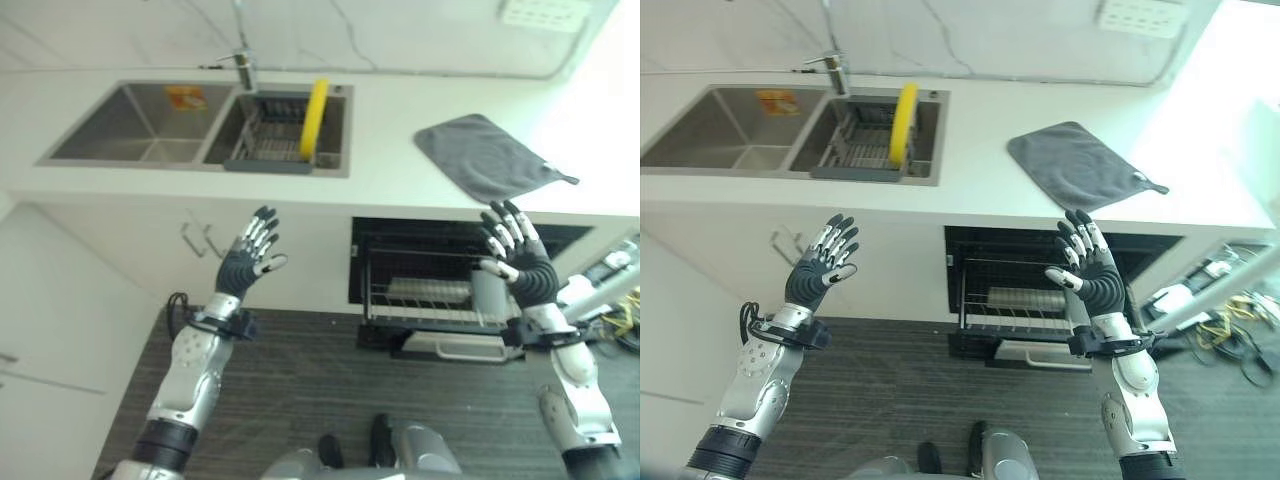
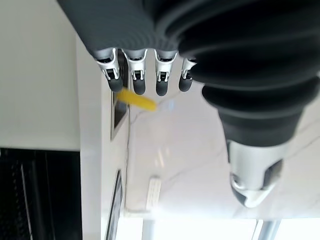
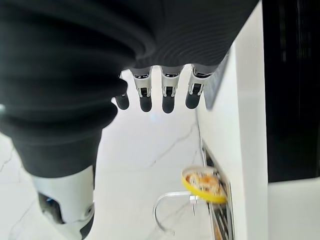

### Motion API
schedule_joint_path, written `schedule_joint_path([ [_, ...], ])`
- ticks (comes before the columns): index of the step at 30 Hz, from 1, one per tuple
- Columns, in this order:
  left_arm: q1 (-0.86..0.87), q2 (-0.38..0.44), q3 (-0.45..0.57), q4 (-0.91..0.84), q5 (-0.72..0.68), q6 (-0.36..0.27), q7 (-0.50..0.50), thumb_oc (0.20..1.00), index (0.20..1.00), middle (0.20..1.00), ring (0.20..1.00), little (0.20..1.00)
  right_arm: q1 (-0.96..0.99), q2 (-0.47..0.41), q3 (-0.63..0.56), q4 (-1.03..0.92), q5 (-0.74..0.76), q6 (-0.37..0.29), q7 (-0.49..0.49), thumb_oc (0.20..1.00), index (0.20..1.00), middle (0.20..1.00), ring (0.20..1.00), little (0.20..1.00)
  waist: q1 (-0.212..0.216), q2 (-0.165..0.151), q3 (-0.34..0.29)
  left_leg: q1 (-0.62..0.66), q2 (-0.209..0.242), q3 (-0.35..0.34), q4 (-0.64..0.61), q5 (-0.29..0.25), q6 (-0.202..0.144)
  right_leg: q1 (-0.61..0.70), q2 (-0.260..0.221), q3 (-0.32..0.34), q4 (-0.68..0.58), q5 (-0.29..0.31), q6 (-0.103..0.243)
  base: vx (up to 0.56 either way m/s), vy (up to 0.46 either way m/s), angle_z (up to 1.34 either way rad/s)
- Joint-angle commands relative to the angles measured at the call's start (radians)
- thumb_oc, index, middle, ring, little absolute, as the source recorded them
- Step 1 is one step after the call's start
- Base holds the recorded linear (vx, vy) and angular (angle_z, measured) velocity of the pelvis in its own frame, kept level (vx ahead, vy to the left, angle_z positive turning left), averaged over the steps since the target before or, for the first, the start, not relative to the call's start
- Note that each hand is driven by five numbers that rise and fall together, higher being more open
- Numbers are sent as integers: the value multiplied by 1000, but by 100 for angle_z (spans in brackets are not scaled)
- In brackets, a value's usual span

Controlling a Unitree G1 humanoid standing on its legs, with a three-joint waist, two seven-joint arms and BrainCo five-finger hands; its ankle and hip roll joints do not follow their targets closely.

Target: Place the dishes in the dishwasher.

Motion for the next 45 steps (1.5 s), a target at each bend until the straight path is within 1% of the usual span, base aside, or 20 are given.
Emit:
schedule_joint_path([
  [1,-16,8,-16,-71,-19,-55,-23,1000,1000,1000,1000,1000,-42,-38,-67,-22,31,-108,-12,1000,1000,1000,1000,1000,-8,-32,-25,-102,12,-21,350,-144,-68,140,-13,-34,-163,63,49,13,13,20],
  [3,-19,2,-17,-66,-37,-44,-32,1000,1000,1000,1000,1000,-62,-38,-62,10,19,-122,-27,1000,1000,1000,1000,1000,-1,-29,-21,-159,91,-9,400,-102,-92,173,-17,-20,-167,42,37,95,187,12],
  [5,-21,6,-27,-69,-41,-43,-19,1000,1000,1000,1000,1000,-78,-39,-60,11,-2,-115,-36,1000,1000,1000,1000,1000,-9,-8,-34,-122,183,-15,218,-45,-110,185,-13,10,-166,23,48,217,491,-13],
  [6,-11,9,-29,-82,-46,-36,-4,1000,1000,1000,1000,1000,-80,-48,-55,11,-8,-115,-40,1000,1000,1000,1000,1000,-6,5,-37,-111,258,-81,87,50,-151,197,-11,58,-161,3,59,295,690,-38],
  [8,20,11,-6,-97,-50,-35,-19,1000,1000,1000,1000,1000,-80,-63,-52,15,10,-109,-35,1000,1000,1000,1000,1000,8,17,-37,-105,304,-220,15,107,-173,187,-15,141,-123,-25,69,311,780,-78],
  [9,37,13,9,-104,-66,-15,-65,1000,1000,1000,1000,1000,-63,-71,-61,11,19,-105,-37,1000,1000,1000,1000,1000,6,31,-32,-103,294,-241,7,104,-167,182,-29,170,-71,-56,74,233,617,-107],
  [14,36,24,-18,-91,-45,27,-130,1000,1000,1000,1000,1000,-15,-56,-82,10,40,-120,-67,1000,1000,1000,1000,1000,1,34,-31,-77,228,-251,3,64,-135,166,-80,167,-6,-56,95,150,460,-40],
  [15,40,40,-41,-90,-36,36,-137,1000,1000,1000,1000,1000,8,-36,-80,8,21,-142,-47,1000,1000,1000,1000,1000,-1,27,-25,-59,175,-261,-9,43,-104,134,-113,177,28,-3,124,113,425,12],
  [17,41,48,-45,-84,-50,37,-132,1000,1000,1000,1000,1000,14,-30,-66,-3,-5,-145,-42,1000,1000,1000,1000,1000,8,23,-26,-52,136,-261,-15,24,-72,124,-131,175,25,28,138,93,313,26],
  [21,49,58,-31,-81,-42,43,-161,1000,1000,1000,1000,1000,-6,-13,-47,-17,-4,-133,-55,1000,1000,1000,1000,1000,43,14,-37,-40,107,-199,-25,-3,-39,108,-170,102,12,89,169,24,152,-41],
  [22,57,58,-20,-92,-32,44,-165,1000,1000,1000,1000,1000,-24,-1,-32,-20,-15,-113,-62,1000,1000,1000,1000,1000,71,15,-41,-28,106,-129,-36,-13,-33,107,-189,8,1,104,172,-17,141,-74],
  [24,66,55,-10,-119,-19,39,-146,1000,1000,1000,1000,1000,-45,5,-7,-37,-29,-82,-75,1000,1000,1000,1000,1000,84,15,-44,-19,99,-71,-50,-21,-28,101,-148,-68,-33,89,162,-39,89,-134],
  [27,72,40,0,-140,-14,38,-100,1000,1000,1000,1000,1000,-56,10,21,-41,-40,-68,-66,1000,1000,1000,1000,1000,92,5,-43,-18,88,-51,-24,-35,-38,115,-110,-114,-102,94,139,17,-24,-88],
  [31,74,32,-3,-102,-23,-22,-37,1000,1000,1000,1000,1000,-69,5,32,-18,-19,-69,-31,1000,1000,1000,1000,1000,81,1,-52,-29,95,-24,15,-37,-49,157,-62,-88,-201,73,107,32,-145,-36],
  [35,98,2,-33,-105,-58,-23,-33,1000,1000,1000,1000,1000,-98,-4,46,-8,-19,-74,-24,1000,1000,1000,1000,1000,88,-28,-30,-125,100,-32,287,-127,-68,171,-60,-58,-219,78,72,19,-164,-31],
  [37,110,-10,-30,-106,-69,-18,-41,1000,1000,1000,1000,1000,-113,-10,57,2,-31,-71,-17,1000,1000,1000,1000,1000,105,-30,-12,-233,108,-89,443,-81,-91,189,-41,-18,-220,75,48,96,-64,-28],
  [38,119,-14,-28,-105,-66,-22,-45,1000,1000,1000,1000,1000,-118,-8,62,6,-34,-67,-14,1000,1000,1000,1000,1000,111,-25,-11,-242,110,-115,419,-62,-92,195,-30,3,-226,71,48,167,56,-64],
  [40,145,-14,-23,-114,-75,-30,-43,1000,1000,1000,1000,1000,-121,-5,75,8,-37,-57,-3,1000,1000,1000,1000,1000,127,-11,-15,-219,110,-174,267,-25,-95,210,-8,42,-246,66,59,224,169,-86],
  [43,165,-17,-15,-137,-67,-29,-36,1000,1000,1000,1000,1000,-115,-7,84,4,-47,-63,2,1000,1000,1000,1000,1000,142,22,-17,-244,183,-232,63,163,-148,246,20,78,-263,40,60,218,194,-62],
  [45,159,-14,-21,-132,-58,-36,-25,1000,1000,1000,1000,1000,-120,-20,91,4,-39,-67,-9,1000,1000,1000,1000,1000,139,21,-19,-234,205,-186,20,154,-149,257,2,50,-254,26,65,145,224,-82],
])
